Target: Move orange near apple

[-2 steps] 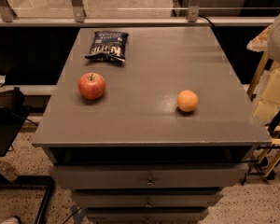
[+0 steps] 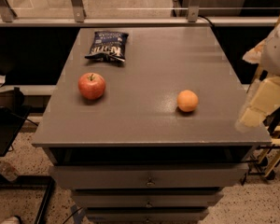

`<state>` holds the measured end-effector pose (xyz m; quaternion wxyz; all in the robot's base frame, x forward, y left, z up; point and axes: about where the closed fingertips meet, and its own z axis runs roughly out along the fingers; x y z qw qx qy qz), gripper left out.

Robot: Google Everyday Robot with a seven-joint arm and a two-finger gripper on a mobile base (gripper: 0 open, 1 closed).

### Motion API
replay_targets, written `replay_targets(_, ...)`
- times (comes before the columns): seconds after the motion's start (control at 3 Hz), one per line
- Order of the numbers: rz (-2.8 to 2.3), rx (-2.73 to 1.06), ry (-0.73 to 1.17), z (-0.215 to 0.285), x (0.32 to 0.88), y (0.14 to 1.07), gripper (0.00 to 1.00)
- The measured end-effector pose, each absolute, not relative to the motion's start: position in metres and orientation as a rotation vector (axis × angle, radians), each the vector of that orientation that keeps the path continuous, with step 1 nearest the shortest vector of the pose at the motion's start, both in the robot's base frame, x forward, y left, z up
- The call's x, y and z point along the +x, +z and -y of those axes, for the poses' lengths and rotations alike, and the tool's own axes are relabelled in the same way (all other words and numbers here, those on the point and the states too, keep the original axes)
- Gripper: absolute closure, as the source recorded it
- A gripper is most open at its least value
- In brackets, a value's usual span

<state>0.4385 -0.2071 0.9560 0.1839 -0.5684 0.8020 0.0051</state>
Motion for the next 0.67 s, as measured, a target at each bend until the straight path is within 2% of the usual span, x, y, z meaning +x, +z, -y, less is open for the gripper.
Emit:
replay_targets(0.33, -2.260, -1.407, 0.221, 0.176, 0.450, 0.921, 0.00)
replay_targets(0.67, -2.210, -1.260, 0.340, 0.149, 0.467, 0.902, 0.00)
